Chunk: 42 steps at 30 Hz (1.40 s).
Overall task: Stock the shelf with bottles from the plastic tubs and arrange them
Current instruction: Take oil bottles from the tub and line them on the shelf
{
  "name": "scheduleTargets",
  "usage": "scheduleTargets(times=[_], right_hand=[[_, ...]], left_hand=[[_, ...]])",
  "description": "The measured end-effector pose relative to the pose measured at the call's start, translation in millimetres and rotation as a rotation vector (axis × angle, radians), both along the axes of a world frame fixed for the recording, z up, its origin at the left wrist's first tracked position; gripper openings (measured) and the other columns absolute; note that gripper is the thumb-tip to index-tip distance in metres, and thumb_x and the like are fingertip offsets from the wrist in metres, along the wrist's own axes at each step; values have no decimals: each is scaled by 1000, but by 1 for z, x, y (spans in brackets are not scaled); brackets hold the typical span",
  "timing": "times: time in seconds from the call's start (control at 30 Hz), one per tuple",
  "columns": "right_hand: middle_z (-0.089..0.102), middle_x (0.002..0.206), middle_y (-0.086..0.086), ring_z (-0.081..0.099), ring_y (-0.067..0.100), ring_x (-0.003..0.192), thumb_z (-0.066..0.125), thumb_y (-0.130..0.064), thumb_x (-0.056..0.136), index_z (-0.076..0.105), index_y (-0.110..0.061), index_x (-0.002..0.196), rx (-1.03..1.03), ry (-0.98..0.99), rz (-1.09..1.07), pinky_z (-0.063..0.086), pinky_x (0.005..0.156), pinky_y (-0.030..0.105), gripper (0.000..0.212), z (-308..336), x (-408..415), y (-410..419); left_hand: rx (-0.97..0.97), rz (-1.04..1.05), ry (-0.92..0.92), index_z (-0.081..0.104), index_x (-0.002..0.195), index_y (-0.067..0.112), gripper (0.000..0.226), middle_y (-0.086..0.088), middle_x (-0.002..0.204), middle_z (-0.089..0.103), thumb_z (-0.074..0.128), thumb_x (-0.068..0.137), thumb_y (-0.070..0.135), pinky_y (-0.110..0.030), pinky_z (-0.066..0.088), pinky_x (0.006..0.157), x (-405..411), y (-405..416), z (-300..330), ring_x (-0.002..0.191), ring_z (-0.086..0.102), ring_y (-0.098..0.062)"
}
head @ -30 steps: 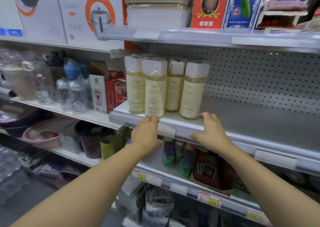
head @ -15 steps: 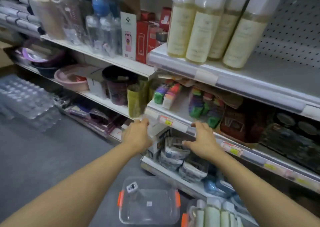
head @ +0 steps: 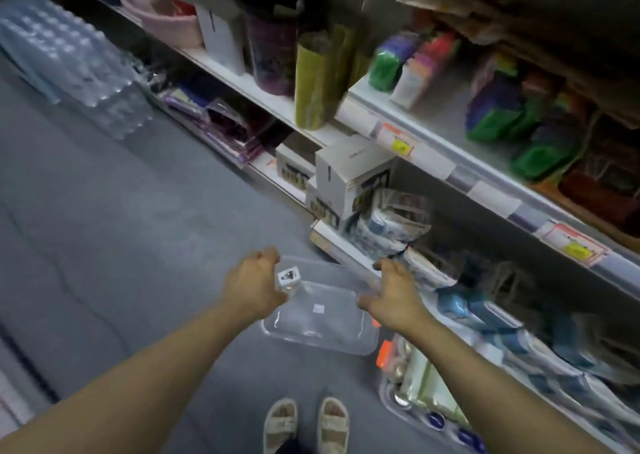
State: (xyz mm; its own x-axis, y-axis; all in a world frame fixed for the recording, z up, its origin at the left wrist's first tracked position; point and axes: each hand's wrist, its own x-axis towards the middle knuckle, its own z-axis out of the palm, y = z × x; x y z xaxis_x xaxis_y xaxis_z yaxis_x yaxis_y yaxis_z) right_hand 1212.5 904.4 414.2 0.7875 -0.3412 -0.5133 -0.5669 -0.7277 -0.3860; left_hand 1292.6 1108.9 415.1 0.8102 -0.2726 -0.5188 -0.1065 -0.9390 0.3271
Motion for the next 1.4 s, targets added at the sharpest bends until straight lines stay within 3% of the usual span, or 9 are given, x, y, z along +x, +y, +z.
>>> scheduleTargets(times=[0.2,0.53,0.77,1.0,1.13,1.23,1.3,1.4], right_hand=[[39,133,10,36,26,127,73,-32,77,40,-11,130,65,58,69,33,105,32,66,-111,18,17],[37,136,8,37,25,126,71,-27,80,35,-13,135,120,85,147,34,92,27,68,-314,69,45],[37,140,10,38,28,128,75,-24,78,30,-20,142,157,-26,188,36,96,32,78,-430,118,50],[31,146,8,35,23,133,83,-22,69,23,-21,148,166,-72,276,31,103,28,99,-511,156,49],[53,121,5,53,21,109,86,-19,63,43,-18,124,243,-163,279,37,79,23,74,-541,166,50],[59,99,-4,55,12,87,85,-18,66,47,-14,109,309,-203,274,37,61,14,58,-545,168,46],[58,89,-6,53,10,78,84,-18,67,48,-12,104,315,-225,269,35,55,5,53,-543,167,41],[53,78,-10,49,6,69,83,-23,69,45,-14,95,324,-244,194,36,55,5,47,-531,162,28]], left_hand=[[19,82,93,46,130,17,65,-8,127,54,78,75,31,-37,46,95,-9,15,-107,117,54,-26],[25,214,110,46,128,21,64,1,126,57,76,75,39,-37,48,91,0,34,-291,112,55,-22],[-5,254,85,44,131,22,65,0,127,53,76,76,37,-37,47,90,28,25,-401,115,52,-22],[-46,293,-17,46,128,20,61,-1,125,51,76,76,36,-35,42,82,42,17,-466,114,50,-23],[-67,299,-75,46,129,21,62,1,126,51,75,77,36,-29,36,77,49,16,-485,114,49,-20],[-80,295,-115,47,129,22,61,1,125,51,76,77,34,-28,34,76,52,16,-491,113,49,-20],[-85,291,-131,47,129,21,61,0,124,52,76,77,33,-29,36,78,52,17,-490,113,49,-20],[-86,279,-128,47,130,21,62,0,124,52,77,76,32,-30,38,79,49,17,-484,113,49,-20]])
